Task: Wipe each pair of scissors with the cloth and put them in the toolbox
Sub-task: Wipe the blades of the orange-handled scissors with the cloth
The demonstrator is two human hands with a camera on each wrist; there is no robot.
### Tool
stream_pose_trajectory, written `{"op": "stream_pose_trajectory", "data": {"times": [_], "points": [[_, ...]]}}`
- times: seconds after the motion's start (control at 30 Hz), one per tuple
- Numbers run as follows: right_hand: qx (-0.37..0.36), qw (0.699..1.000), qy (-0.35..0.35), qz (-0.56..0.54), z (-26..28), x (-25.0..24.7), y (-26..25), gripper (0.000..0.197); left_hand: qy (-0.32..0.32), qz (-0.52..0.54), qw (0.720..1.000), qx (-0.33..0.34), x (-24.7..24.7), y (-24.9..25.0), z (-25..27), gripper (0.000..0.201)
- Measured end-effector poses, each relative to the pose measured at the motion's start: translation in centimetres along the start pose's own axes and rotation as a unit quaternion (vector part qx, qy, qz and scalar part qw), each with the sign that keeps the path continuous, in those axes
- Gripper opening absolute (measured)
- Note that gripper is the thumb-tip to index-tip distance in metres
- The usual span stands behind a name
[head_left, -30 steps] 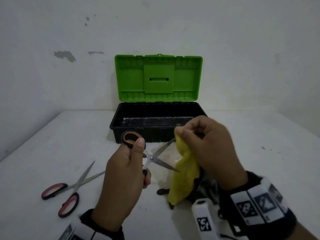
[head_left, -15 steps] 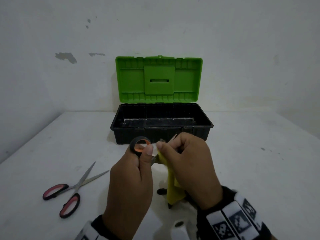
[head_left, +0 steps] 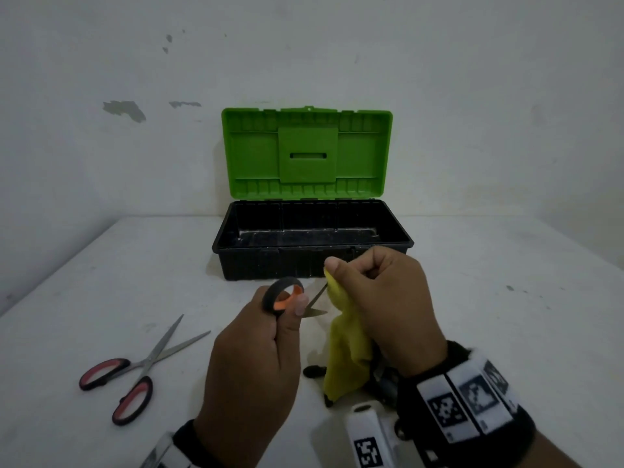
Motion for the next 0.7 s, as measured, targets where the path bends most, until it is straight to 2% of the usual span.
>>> {"op": "stream_pose_trajectory", "data": {"times": [0.17,0.23,0.3,0.43,0.5,0.6,0.7], "points": [[-0.005,0.999,-0.031,-0.011,1.0,0.4,-0.7,0.03,0.002,0.007,1.0,0.004,-0.2,-0.1,0.1,0.039],[0.014,1.0,-0.009,-0.015,0.1,-0.1,0.0,0.031,0.0,0.016,1.0,-0.002,-0.1,-0.2,0.3,0.043],[0.021,1.0,0.013,-0.019,-0.4,-0.4,0.4,0.033,0.004,0.026,1.0,-0.003,0.0,-0.2,0.4,0.043],[0.007,1.0,-0.012,-0.023,0.7,0.0,-0.4,0.031,0.006,0.011,1.0,0.02,-0.3,-0.1,0.2,0.039],[0.013,1.0,0.001,-0.017,0.1,-0.2,0.0,0.033,0.001,0.015,1.0,0.021,-0.3,0.0,0.3,0.041],[0.024,0.999,0.038,-0.007,-1.7,-0.9,0.9,0.036,0.008,0.028,1.0,0.001,-0.3,-0.1,0.5,0.041],[0.063,0.996,0.046,-0.032,-2.4,-1.4,2.0,0.035,0.022,0.036,0.998,-0.04,-0.6,-0.6,0.1,0.038]]}}
Point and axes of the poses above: each hand's wrist, its own z-axis away from the middle knuckle, its own x-axis out of the palm, y = z × x, the point moved 7 cm from there along -z, towards the middle knuckle, and after that the axes turned 10 degrees about y, right-handed, at the moved point
